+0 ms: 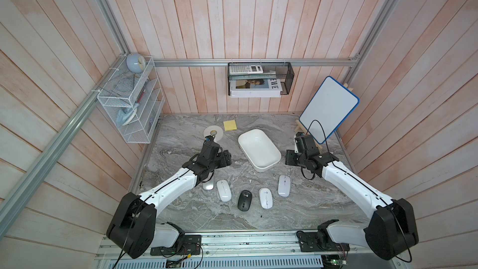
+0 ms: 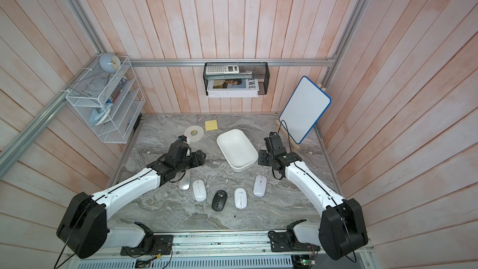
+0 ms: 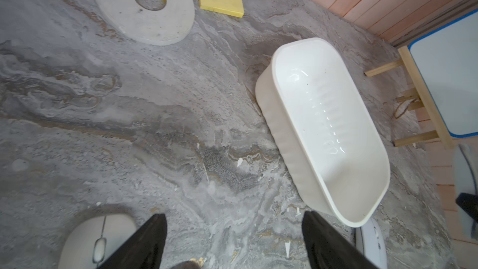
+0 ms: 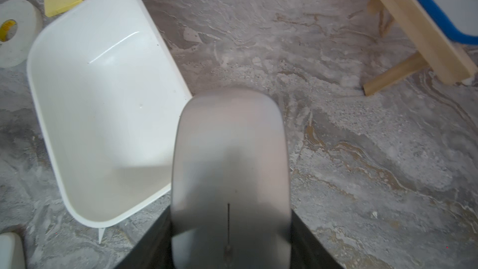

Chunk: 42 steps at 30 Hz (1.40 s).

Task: Take out the mouse from the storage box
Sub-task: Place the mouse at the center of the board.

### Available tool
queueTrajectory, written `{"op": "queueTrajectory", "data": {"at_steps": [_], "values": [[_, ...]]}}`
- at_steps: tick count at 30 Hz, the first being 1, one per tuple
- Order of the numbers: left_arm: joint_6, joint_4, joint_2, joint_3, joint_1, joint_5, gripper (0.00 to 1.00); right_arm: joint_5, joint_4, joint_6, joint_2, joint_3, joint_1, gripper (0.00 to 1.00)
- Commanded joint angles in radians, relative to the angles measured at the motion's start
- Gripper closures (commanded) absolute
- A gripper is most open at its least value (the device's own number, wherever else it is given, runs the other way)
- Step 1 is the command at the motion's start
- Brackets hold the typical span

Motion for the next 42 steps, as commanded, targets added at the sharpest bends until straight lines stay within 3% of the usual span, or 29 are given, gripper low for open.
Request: {"op": "queueTrajectory", "data": {"at_steps": [1,7,20,30,38,42], "values": [[0.007,0.065,-0.058,-0.055,0.02,-0.04,0.11,0.015,0.025,0.026,0.007,-0.042,-0.043,0.46],[0.01,0.077,-0.125,-0.12,0.036,-0.064,0.08,0.001,0.052,0.018,0.124,-0.049,-0.083,0.46],[0.029,0.111,-0.254,-0.225,0.043,-0.125,0.0,-0.04,-0.008,-0.031,0.373,0.114,-0.125,0.45],[0.041,0.137,-0.271,-0.258,0.045,-0.139,0.0,-0.047,-0.019,-0.037,0.472,0.18,-0.127,0.4],[0.041,0.131,-0.278,-0.246,0.045,-0.166,0.0,-0.036,-0.031,-0.036,0.483,0.195,-0.127,0.23],[0.036,0.122,-0.294,-0.245,0.046,-0.177,0.0,-0.045,-0.032,-0.04,0.468,0.188,-0.128,0.2]]}}
